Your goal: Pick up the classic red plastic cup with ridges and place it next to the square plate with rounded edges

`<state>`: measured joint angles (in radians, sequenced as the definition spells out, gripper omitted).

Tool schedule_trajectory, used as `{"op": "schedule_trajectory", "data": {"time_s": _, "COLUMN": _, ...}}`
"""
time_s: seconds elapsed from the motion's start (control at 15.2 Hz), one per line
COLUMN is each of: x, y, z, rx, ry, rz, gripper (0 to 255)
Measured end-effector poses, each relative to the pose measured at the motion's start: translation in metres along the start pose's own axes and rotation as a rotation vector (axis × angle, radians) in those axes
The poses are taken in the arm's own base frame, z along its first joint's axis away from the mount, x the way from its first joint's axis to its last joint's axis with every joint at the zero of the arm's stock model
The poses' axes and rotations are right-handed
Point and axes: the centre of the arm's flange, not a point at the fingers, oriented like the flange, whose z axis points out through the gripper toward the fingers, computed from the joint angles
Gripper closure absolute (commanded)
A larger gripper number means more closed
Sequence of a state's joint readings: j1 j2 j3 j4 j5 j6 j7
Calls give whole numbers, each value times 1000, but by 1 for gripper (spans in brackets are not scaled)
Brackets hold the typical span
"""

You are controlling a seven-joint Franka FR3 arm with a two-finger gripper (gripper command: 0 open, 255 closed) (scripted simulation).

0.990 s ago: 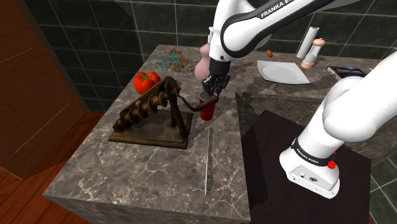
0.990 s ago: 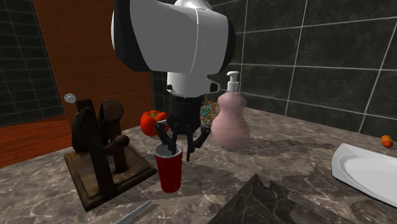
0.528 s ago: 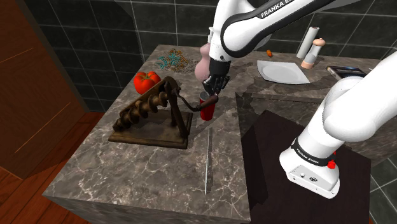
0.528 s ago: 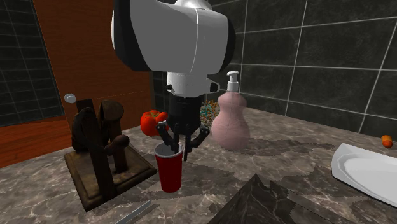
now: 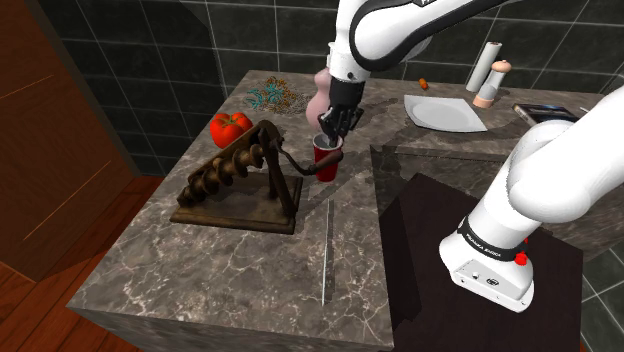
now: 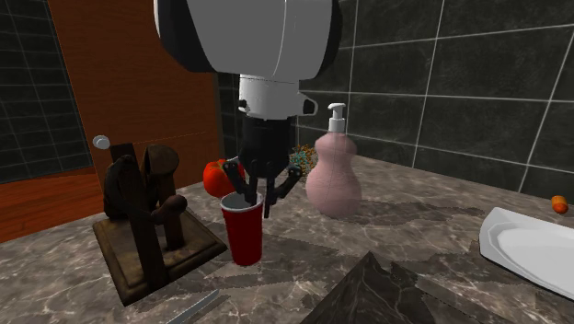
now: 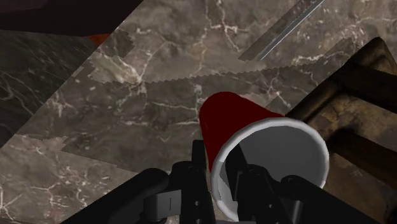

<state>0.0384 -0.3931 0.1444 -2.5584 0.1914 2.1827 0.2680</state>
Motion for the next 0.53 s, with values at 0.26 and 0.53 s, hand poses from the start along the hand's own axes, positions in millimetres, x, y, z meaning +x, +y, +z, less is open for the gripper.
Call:
{"op": "schedule_trajectory", "data": {"time_s": 0.26, "x": -1, "y": -1, "z": -21, "rx": 0, "ry": 0, "rz": 0, "gripper": 255}}
{"op": "schedule_trajectory", "data": {"time_s": 0.53, "x": 0, "y": -2, "z": -41, "rx": 0, "ry": 0, "rz": 0, "gripper": 255}}
